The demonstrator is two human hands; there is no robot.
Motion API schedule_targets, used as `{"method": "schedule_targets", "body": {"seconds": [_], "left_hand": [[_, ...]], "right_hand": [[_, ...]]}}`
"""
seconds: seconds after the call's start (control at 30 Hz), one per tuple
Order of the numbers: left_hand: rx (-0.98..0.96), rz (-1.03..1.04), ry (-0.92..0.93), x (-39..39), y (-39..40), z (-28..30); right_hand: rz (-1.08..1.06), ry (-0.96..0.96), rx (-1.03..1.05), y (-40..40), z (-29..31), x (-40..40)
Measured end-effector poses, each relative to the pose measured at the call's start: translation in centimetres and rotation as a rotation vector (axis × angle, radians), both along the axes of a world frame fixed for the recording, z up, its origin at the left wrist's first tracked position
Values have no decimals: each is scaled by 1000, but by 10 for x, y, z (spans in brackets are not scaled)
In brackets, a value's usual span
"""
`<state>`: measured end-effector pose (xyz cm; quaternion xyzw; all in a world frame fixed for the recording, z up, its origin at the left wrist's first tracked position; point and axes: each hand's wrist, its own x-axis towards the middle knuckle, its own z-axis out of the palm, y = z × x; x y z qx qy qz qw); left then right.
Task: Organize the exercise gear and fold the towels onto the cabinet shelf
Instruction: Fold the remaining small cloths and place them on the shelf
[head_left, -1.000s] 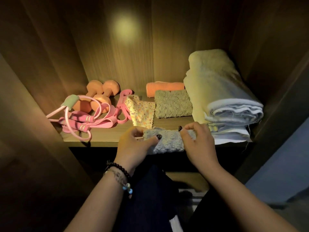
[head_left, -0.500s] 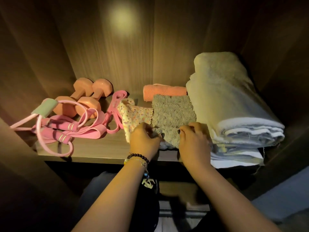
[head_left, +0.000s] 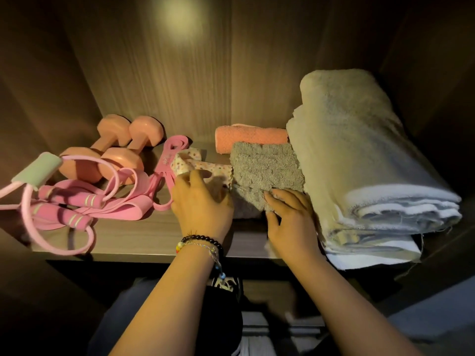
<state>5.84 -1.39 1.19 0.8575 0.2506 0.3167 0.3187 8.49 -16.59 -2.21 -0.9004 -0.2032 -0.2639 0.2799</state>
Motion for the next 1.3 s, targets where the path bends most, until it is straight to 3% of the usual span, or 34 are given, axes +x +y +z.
{"method": "schedule_targets", "body": {"seconds": [0.13,0.3,0.37,0.5,0.6,0.77,0.93,1.03,1.17,1.3], "left_hand": [[-67,112,272,-4,4,-8],[138,46,321,-13,4,-12],[108,-21,244,-16,3,-12],[-290,-68,-151,-28,2,2],[-434,-30,-306,-44,4,15],[-494,-60,-344,-81,2,18],[-409,-91,-400,-107,-8,30],[-311,-189,-326,-117,-18,41],[-154,-318,-366,-133,-18,50],[-249,-380,-481,-149,-24,72]], "right_hand": [[22,-48,7,-1,-7,5],[-23,-90,-92,0,-8,0],[-48,-101,-158,2,-6,-2],[-9,-59,-332,0,1,-8],[80,-15,-442,-2,10,-17],[234,-9,-596,2,17,-36],[310,226,-707,7,14,-27],[361,340,-646,6,25,-24],[427,408,-249,-1,42,-47],[501,432,-26,-8,64,-79]]}}
